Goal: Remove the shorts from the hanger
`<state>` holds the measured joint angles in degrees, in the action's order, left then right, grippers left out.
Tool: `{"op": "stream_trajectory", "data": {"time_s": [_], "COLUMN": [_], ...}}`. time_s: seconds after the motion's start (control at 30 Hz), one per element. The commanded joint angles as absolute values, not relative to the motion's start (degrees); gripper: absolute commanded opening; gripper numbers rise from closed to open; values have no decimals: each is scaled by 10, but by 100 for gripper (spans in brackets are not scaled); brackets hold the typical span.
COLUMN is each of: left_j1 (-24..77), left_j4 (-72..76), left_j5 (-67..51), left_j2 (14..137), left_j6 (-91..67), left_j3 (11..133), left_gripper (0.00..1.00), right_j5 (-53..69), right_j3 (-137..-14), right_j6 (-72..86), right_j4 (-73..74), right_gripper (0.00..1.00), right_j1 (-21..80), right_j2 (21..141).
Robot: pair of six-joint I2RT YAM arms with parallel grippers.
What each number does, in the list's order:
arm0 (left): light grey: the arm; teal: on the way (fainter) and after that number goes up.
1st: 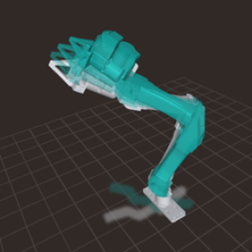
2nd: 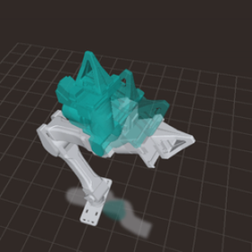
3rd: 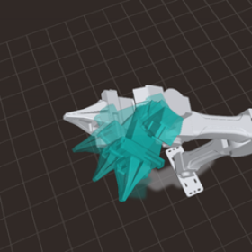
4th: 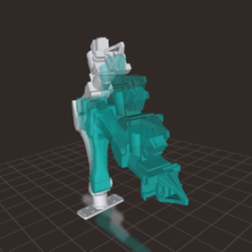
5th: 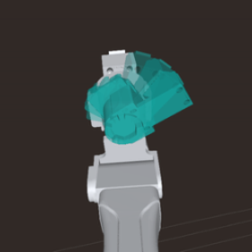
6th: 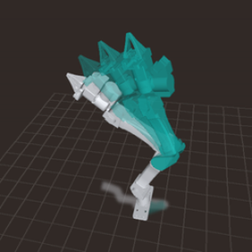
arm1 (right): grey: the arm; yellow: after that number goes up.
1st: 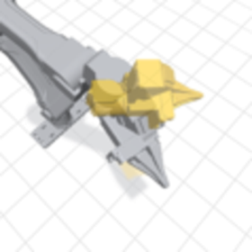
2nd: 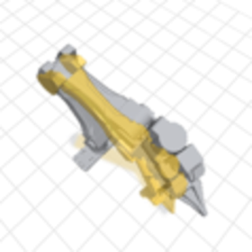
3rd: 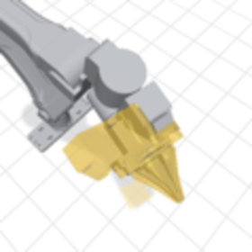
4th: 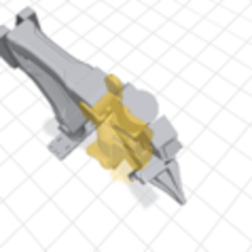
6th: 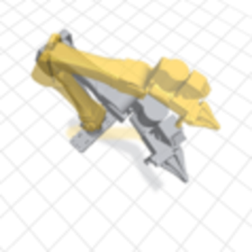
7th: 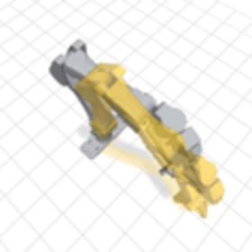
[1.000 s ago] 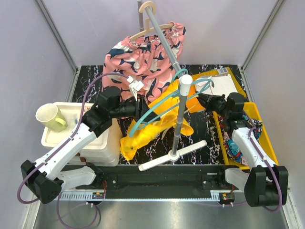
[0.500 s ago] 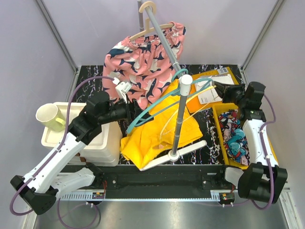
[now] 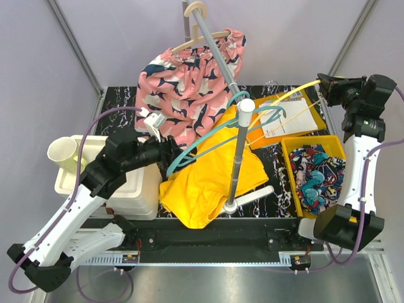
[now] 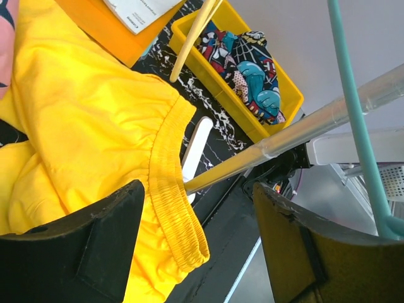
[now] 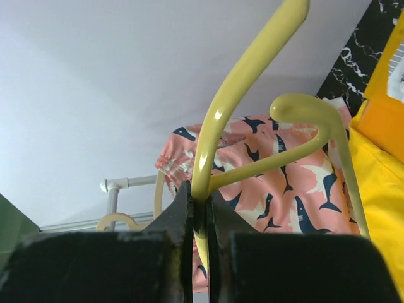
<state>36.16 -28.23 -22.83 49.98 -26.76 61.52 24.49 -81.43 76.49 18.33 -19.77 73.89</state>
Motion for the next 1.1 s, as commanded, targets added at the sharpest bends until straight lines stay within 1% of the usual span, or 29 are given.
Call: {"op": "stream_trajectory", "data": {"time_s": [0.0, 0.17, 0.2, 0.27, 0.4, 0.57, 0.8, 1.07], "left_j1": [360, 361, 361, 360, 361, 361, 361, 360], "left_j4": [-295, -297, -298, -299, -299, -299, -298, -298], "left_j5": [-189, -141, -135, -121, -97, -99, -104, -109], "left_j2": [482, 471, 469, 469, 469, 470, 467, 466], "left_j6": [-250, -251, -253, -254, -258, -263, -265, -266], "left_j3": [642, 639, 638, 638, 635, 634, 632, 630], "left_gripper": [75, 78, 81, 84, 88, 88, 88, 88], "right_j5": [285, 337, 348, 354, 359, 354, 337, 321], "right_j3": [-890, -942, -957, -975, -1031, -1070, -1092, -1063], "right_j6": [793, 853, 874, 893, 911, 924, 929, 928], "right_j4": [178, 149, 139, 137, 139, 140, 144, 144], "right_gripper": [0, 0, 0, 0, 0, 0, 0, 0], "right_j1": [-198, -197, -197, -192, -157, -90, -52, -15], "right_j2": [770, 786, 791, 795, 799, 806, 803, 780]}}
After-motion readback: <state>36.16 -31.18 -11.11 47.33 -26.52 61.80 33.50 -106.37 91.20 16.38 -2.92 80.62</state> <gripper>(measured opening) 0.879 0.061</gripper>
